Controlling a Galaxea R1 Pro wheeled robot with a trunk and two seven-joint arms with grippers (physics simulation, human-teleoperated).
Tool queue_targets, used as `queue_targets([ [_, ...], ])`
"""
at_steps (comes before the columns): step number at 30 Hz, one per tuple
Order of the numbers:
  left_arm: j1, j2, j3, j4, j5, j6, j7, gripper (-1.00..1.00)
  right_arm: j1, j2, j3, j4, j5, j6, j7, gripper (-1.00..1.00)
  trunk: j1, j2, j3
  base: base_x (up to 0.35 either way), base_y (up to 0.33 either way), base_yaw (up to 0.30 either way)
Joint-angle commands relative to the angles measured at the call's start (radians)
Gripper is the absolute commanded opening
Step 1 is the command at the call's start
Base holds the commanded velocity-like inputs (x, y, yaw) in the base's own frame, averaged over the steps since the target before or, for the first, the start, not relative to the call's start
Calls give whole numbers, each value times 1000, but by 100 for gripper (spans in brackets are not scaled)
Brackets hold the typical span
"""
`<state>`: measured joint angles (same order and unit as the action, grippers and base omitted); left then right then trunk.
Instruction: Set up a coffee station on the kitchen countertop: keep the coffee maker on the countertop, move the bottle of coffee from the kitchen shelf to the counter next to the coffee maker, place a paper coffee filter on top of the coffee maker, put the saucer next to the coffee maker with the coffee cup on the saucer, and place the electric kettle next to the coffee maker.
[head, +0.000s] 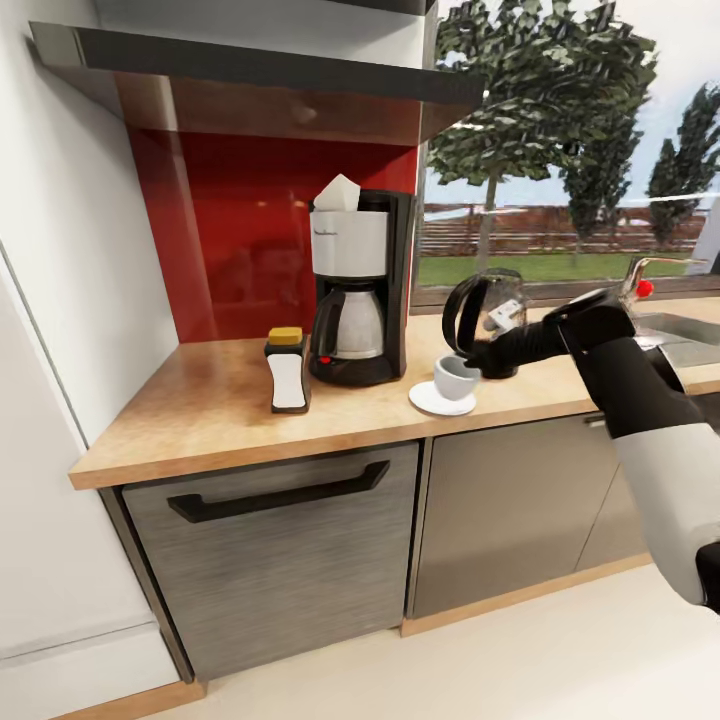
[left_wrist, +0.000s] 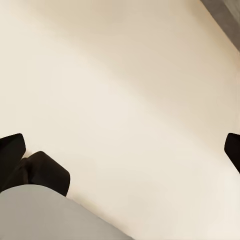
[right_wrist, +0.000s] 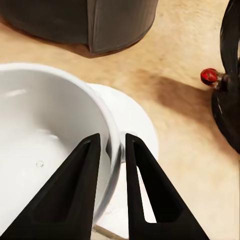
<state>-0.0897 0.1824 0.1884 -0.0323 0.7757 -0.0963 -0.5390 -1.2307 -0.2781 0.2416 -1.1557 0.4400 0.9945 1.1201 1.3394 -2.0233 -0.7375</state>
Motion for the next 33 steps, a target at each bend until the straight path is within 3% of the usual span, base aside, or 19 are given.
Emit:
queue_targets([
  [1, -1, 0, 8, 2, -7, -3, -4, 100, -1, 5, 3, 0, 9, 5, -3, -100, 0, 0, -1, 2, 0, 0],
  [4, -1, 0, 8, 2, -7, -3, -4, 100, -1, 24, 9, 3, 9, 7, -38, -100, 0, 0, -1, 1, 0, 0],
  [8, -1, 0, 8, 2, -7, -3, -4, 100, -1, 30, 9, 3, 8, 7, -48, -100, 0, 0, -1, 6, 0, 0],
  [33, -1, 0, 8, 0, -7, -4, -4, 100, -1, 24, 6, 5, 8, 7, -51, -100, 4, -7, -4, 58, -15, 0],
])
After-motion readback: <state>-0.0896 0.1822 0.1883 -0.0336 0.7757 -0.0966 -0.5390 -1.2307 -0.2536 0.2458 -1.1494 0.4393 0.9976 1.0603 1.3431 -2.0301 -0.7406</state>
